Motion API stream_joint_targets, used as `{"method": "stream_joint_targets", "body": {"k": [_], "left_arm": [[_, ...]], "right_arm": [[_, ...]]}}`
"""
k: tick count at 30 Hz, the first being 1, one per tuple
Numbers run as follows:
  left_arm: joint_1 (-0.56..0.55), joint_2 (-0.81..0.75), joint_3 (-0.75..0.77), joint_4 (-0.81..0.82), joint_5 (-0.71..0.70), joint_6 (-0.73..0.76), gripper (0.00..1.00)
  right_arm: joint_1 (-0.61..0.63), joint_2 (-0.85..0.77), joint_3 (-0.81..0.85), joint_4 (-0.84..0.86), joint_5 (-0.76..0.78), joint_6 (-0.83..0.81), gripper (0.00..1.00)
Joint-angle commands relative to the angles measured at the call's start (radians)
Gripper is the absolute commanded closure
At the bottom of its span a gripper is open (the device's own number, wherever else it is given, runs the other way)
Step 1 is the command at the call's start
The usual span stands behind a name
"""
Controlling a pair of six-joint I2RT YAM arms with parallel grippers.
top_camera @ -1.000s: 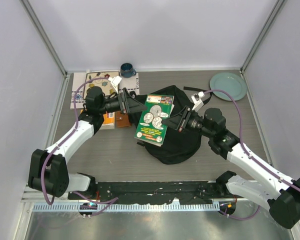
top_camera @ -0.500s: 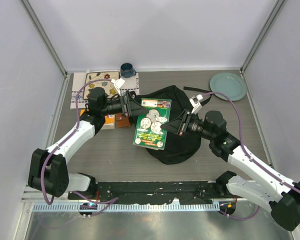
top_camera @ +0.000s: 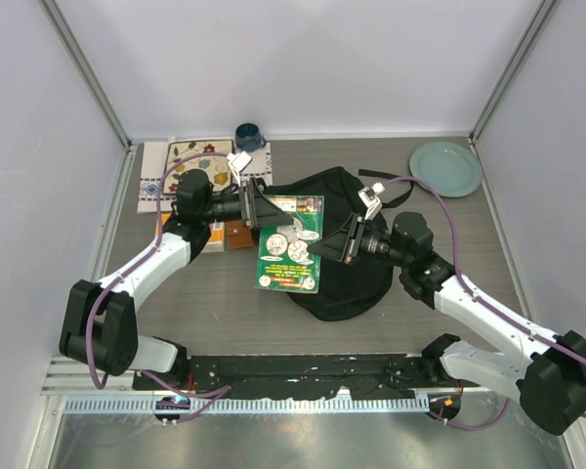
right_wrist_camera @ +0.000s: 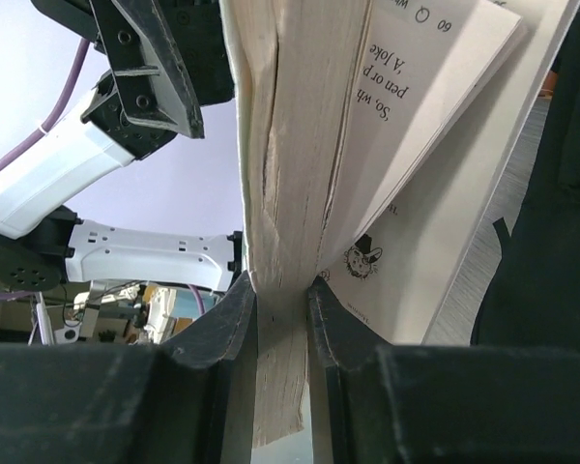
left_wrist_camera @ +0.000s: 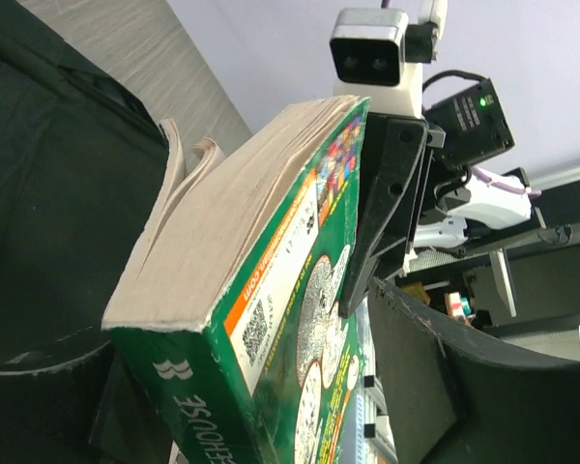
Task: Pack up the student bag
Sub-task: Pick up the book from the center of the board.
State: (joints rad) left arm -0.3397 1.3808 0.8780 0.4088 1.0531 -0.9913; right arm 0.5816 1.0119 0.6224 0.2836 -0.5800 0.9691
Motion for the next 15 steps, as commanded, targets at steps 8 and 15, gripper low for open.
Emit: {"method": "stream_joint_targets", "body": {"k": [8,15], "left_arm": [[-0.019,-0.017,-0.008,0.096,0.091,-0.027,0.69],[-0.022,-0.029,-0.011,0.108,0.01,-0.035,1.0]], "right_arm": [[-0.086,0.043,0.063,0.069,-0.118,-0.104,1.0],[-0.124,0.024,0.1,-0.157,0.082,-0.184,0.47]]}}
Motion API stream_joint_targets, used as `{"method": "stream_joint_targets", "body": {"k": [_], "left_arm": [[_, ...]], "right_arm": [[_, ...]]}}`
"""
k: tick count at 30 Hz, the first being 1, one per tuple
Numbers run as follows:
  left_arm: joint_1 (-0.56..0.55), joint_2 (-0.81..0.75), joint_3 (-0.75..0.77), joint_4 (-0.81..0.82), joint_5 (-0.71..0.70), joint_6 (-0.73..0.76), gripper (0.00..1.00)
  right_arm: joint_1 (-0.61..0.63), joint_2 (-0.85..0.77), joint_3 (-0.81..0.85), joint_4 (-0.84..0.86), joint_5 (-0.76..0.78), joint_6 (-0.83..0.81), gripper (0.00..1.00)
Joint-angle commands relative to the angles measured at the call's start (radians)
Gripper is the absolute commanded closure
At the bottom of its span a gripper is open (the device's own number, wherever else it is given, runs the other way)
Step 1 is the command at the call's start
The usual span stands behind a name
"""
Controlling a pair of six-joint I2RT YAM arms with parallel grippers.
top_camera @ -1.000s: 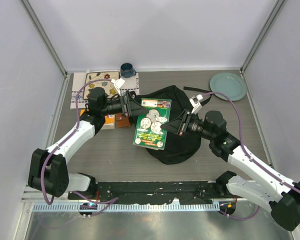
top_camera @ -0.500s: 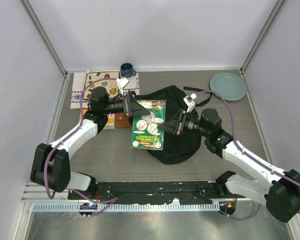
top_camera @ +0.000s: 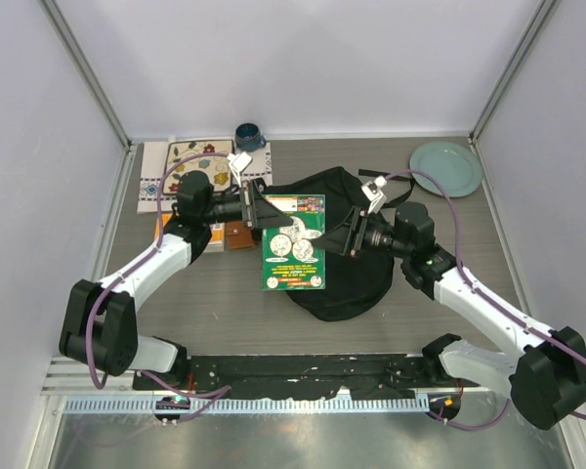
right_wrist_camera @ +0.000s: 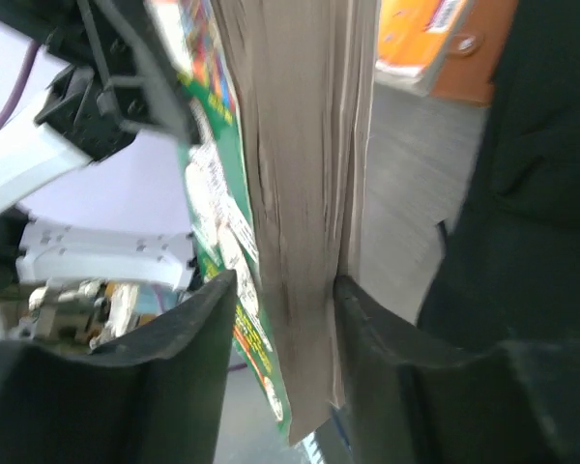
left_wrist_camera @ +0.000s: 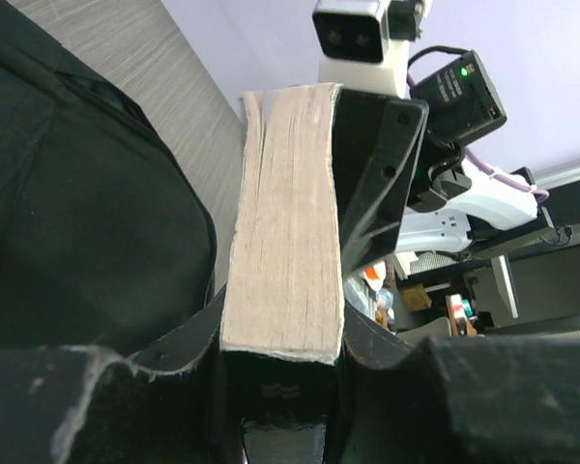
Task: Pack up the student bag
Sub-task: Pick up the book from the center of the board.
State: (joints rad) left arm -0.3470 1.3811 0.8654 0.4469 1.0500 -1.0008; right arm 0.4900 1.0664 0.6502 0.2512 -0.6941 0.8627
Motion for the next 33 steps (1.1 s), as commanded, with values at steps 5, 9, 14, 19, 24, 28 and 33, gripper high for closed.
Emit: {"method": "stream_joint_targets", "body": {"k": [5,9,14,19,24,28,33], "left_arm": [[-0.015,-0.088,0.009,-0.074,-0.18,0.037,1.0],[-0.015,-0.145,0.009,-0.129,-0.372,0.05,1.0],[-0.015,-0.212,-0.06,-0.015,-0.636,-0.097,1.0],[-0.035,-0.194,-0.111,0.139,-0.716,-0.226,1.0],[-0.084,-0.195,-0.146,0.19,-0.794,-0.257,1.0],[-0.122,-0.2,-0.169,0.248,-0.85,-0.271,1.0],[-0.158,-0.195,-0.206,0.327,-0.889,-0.301,1.0]], "right_arm": [[-0.041,-0.195,0.007,-0.298,0.41,-0.047,0.27],[-0.041,-0.344,-0.096,-0.285,0.427,0.059,0.26],[-0.036,-0.46,-0.236,-0.149,0.386,0.243,0.26],[-0.011,-0.424,-0.317,0.075,0.355,0.387,0.25],[0.03,-0.37,-0.339,0.2,0.39,0.458,0.24],[0.077,-0.292,-0.345,0.298,0.416,0.487,0.22],[0.13,-0.181,-0.348,0.43,0.456,0.527,0.21]]}}
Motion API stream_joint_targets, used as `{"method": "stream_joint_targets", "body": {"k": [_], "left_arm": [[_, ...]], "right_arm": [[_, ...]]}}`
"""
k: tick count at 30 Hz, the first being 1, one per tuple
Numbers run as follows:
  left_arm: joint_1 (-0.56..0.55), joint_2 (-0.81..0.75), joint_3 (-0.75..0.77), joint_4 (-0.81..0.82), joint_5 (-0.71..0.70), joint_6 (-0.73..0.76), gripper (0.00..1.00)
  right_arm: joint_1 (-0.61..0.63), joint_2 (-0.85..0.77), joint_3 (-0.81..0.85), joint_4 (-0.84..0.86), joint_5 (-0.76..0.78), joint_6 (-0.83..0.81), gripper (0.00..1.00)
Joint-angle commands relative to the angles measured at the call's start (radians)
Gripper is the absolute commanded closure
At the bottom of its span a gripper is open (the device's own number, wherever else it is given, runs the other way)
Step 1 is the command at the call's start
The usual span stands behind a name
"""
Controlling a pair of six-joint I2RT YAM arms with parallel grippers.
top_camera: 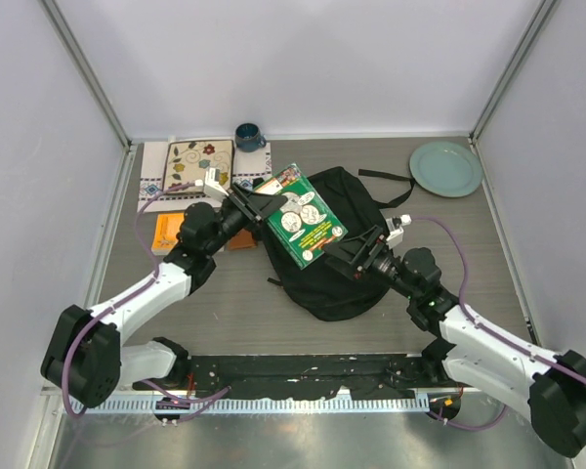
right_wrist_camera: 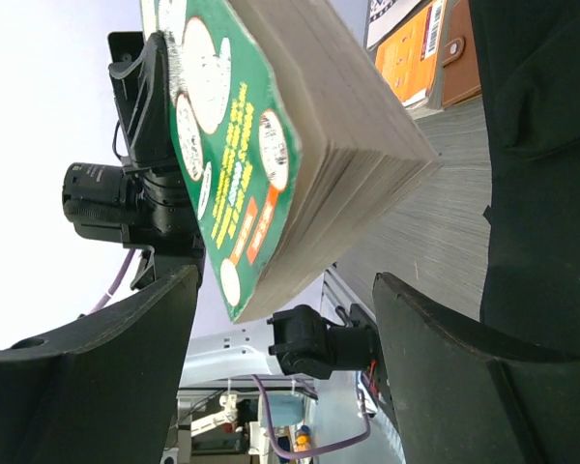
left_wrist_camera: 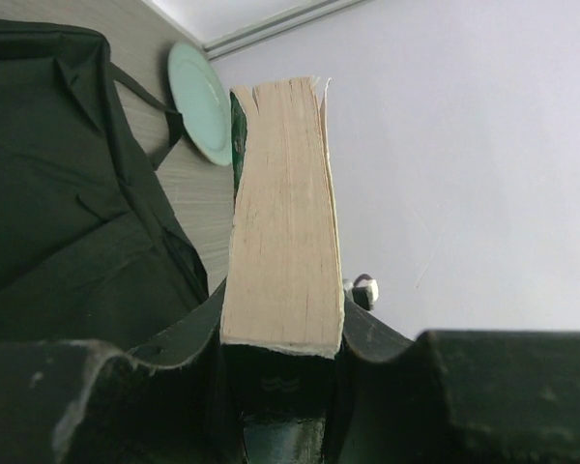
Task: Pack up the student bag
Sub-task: Pick up the book from the center of the board.
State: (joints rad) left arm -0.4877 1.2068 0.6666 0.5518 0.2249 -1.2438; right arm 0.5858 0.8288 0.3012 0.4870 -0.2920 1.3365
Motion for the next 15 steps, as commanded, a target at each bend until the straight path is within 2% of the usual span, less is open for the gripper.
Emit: {"method": "stream_joint_targets", "body": {"k": [1,15], "left_arm": [[-0.018,-0.02,-0.016,0.238,-0.068,-0.077,1.0],[-0.018,-0.015,-0.055,0.327,-0.064,-0.114,1.0]], "right_arm": [[0.039,0.068,0.001,0.228,0.069,0.064,0.21],[0.074,0.254,-0.007,0.524,0.192,0.102,0.2]]}}
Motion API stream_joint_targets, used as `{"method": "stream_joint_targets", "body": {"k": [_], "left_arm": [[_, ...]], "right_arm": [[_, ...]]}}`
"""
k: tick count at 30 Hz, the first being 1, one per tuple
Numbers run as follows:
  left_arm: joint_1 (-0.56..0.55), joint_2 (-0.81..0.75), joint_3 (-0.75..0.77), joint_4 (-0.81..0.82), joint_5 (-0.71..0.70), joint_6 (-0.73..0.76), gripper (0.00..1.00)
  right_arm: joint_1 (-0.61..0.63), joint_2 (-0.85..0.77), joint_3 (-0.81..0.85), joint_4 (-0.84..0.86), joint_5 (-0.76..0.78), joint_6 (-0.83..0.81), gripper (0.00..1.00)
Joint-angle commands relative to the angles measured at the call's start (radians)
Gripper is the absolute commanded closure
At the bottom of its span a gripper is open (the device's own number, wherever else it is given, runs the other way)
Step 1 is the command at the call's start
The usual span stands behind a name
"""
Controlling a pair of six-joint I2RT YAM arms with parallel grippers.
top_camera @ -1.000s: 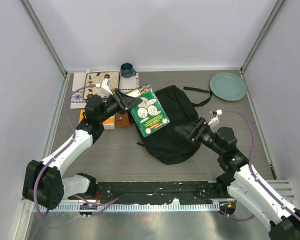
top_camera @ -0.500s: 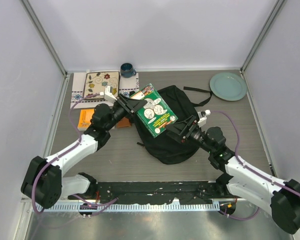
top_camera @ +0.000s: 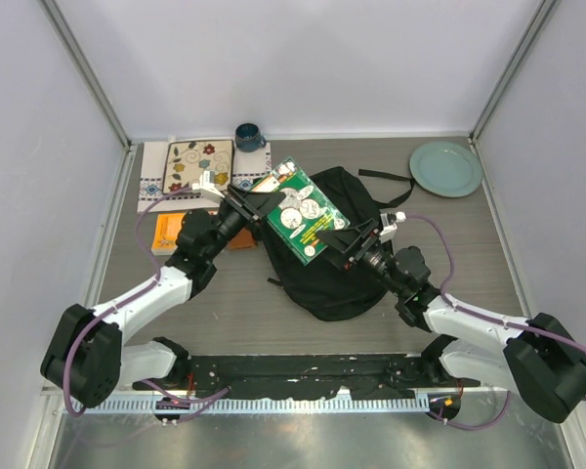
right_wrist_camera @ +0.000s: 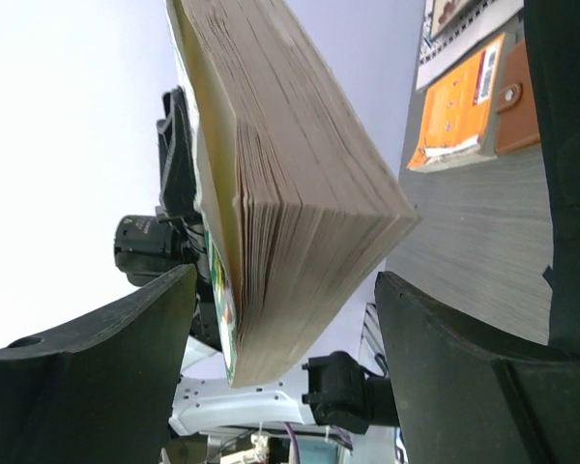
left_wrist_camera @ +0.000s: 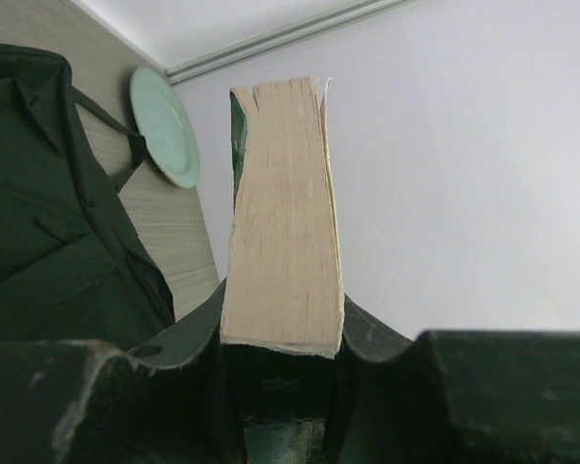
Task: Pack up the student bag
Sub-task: Pick up the book from the center of the board.
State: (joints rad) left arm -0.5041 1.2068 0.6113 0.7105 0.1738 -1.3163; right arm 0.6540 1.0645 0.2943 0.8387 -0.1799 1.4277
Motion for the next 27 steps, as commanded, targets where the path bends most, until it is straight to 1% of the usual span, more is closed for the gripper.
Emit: {"method": "stream_joint_targets", "body": {"k": [1,4,8,12,14,15,16,18,19,20,21,22,23,24,25,26,27], "left_arm": [[-0.002,-0.016,0.002,0.168,-0.01,-0.038,1.0],[-0.005,-0.015,-0.008,0.168,-0.008,-0.037,1.0],[-0.007,-0.013,-0.024,0.17,-0.014,-0.037,1.0],[-0.007,-0.01,-0.027,0.172,-0.014,-0.034,1.0],[-0.007,-0.006,-0.03,0.173,-0.016,-0.035,1.0],[-0.008,-0.004,-0.031,0.173,-0.014,-0.035,1.0],[-0.008,-0.001,-0.03,0.173,-0.016,-0.035,1.0],[-0.008,0.003,-0.03,0.173,-0.011,-0.037,1.0],[-0.008,0.005,-0.028,0.173,-0.007,-0.035,1.0],[-0.008,0.008,-0.028,0.173,-0.004,-0.034,1.0],[-0.008,0.013,-0.025,0.165,0.0,-0.032,1.0],[-0.008,0.013,-0.022,0.155,0.015,-0.028,0.93],[-0.008,0.014,-0.009,0.114,0.024,0.0,0.63],[-0.008,0.011,0.005,0.066,0.039,0.02,0.45],[-0.008,0.008,0.037,0.014,0.058,0.047,0.36],[-0.008,0.002,0.051,-0.078,0.084,0.111,0.23],[-0.008,-0.01,0.064,-0.126,0.093,0.138,0.17]], "right_arm": [[0.006,0.026,-0.003,0.187,0.101,0.016,0.2],[0.007,0.041,0.003,0.224,0.16,0.005,0.21],[0.004,0.087,0.046,0.26,0.12,0.014,0.28],[0.006,0.143,0.011,0.394,0.12,0.079,0.47],[0.006,0.17,-0.001,0.445,0.12,0.102,0.5],[0.006,0.176,-0.003,0.468,0.117,0.106,0.53],[0.006,0.184,0.0,0.476,0.112,0.109,0.6],[0.006,0.195,0.008,0.484,0.102,0.109,0.7],[0.006,0.196,0.008,0.484,0.097,0.105,0.84],[0.004,0.195,0.009,0.485,0.097,0.088,0.95],[0.006,0.18,0.005,0.482,0.099,0.079,1.0],[0.004,0.166,-0.001,0.473,0.105,0.07,1.0],[0.004,0.146,-0.007,0.453,0.12,0.042,1.0],[0.001,0.093,-0.018,0.385,0.129,0.025,1.0],[0.001,0.051,-0.021,0.334,0.137,-0.001,1.0],[0.001,0.011,-0.023,0.276,0.161,-0.024,1.0],[0.001,-0.032,-0.017,0.134,0.175,-0.079,1.0]]}}
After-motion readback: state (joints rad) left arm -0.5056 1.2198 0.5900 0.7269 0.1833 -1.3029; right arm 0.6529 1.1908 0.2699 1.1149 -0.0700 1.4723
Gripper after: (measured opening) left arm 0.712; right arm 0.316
